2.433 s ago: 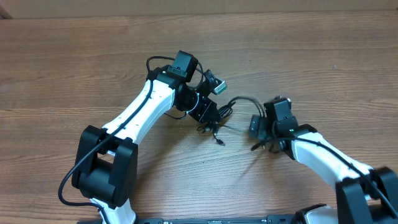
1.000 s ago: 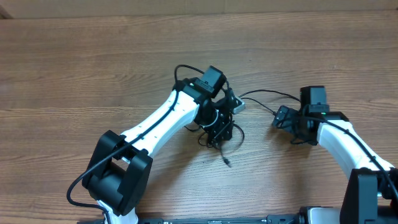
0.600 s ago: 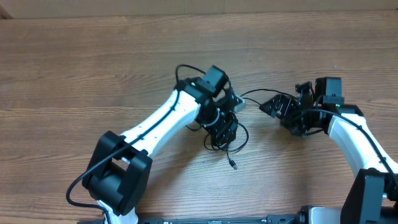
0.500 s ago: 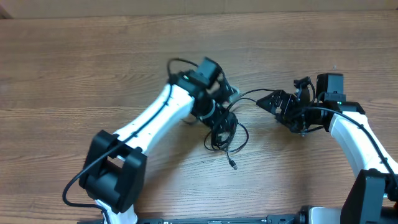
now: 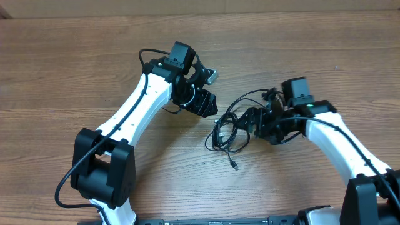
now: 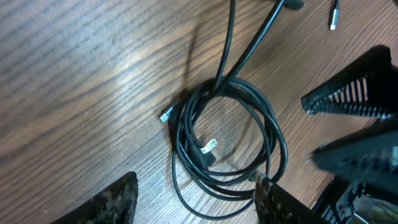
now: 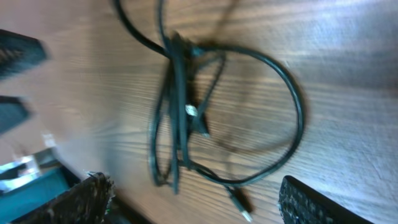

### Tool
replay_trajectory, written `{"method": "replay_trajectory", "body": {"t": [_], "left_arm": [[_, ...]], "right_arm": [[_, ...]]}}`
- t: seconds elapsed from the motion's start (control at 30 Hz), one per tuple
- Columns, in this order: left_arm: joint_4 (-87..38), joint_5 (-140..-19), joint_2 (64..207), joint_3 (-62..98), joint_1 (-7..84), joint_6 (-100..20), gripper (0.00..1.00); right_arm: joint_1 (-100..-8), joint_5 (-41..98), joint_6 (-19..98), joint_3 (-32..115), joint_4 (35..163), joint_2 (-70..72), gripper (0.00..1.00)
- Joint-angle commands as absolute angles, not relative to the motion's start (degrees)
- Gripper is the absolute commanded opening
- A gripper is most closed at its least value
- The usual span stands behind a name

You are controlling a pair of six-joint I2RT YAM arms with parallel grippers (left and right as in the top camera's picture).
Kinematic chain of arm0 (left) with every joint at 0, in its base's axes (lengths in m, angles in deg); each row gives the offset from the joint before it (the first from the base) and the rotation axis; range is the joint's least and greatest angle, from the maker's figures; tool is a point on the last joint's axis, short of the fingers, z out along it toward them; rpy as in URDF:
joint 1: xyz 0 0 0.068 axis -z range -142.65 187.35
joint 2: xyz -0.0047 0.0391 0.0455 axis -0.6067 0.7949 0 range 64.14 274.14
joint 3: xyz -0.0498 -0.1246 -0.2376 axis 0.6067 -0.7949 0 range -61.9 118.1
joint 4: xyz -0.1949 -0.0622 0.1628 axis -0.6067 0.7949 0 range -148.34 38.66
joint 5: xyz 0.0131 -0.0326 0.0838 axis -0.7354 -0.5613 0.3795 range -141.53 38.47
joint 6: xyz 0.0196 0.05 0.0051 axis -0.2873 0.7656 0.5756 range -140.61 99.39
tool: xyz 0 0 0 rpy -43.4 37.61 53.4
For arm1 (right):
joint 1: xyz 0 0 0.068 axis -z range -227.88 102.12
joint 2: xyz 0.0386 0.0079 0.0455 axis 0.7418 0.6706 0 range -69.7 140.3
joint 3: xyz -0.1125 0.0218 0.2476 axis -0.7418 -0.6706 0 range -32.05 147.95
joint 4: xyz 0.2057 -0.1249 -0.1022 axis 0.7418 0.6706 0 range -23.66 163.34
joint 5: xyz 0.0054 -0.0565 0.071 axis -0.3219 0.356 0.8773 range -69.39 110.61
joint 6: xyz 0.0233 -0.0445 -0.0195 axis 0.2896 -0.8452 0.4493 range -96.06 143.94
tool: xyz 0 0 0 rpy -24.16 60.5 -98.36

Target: Untangle cables

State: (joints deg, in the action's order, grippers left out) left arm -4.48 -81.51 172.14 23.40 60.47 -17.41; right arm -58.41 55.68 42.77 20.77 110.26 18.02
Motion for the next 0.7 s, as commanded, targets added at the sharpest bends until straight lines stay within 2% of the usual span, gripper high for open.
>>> {"method": "replay_trajectory", "body": {"t": [0.0, 0.27, 0.47, 0.67], "left_arm": [[-5.94, -82.27, 172.51, 19.86, 61.03, -20.1, 0.6], [-15.38, -84.48, 172.58, 11.7, 61.32, -26.7, 0.53], [-17.37, -82.91, 172.6, 9.58, 63.11, -27.53, 0.4], [-19.18, -80.92, 172.6, 7.99, 65.17, -29.1, 0.39]], "right_arm": [[-62.25, 43.09, 49.46, 21.58, 111.5, 18.2, 0.85], [-68.88, 33.98, 52.72, 21.23, 111.48, 18.2, 0.84], [-70.43, 29.71, 54.14, 18.91, 110.72, 18.41, 0.79], [-70.43, 29.19, 54.38, 17.42, 110.17, 19.42, 0.61]]}}
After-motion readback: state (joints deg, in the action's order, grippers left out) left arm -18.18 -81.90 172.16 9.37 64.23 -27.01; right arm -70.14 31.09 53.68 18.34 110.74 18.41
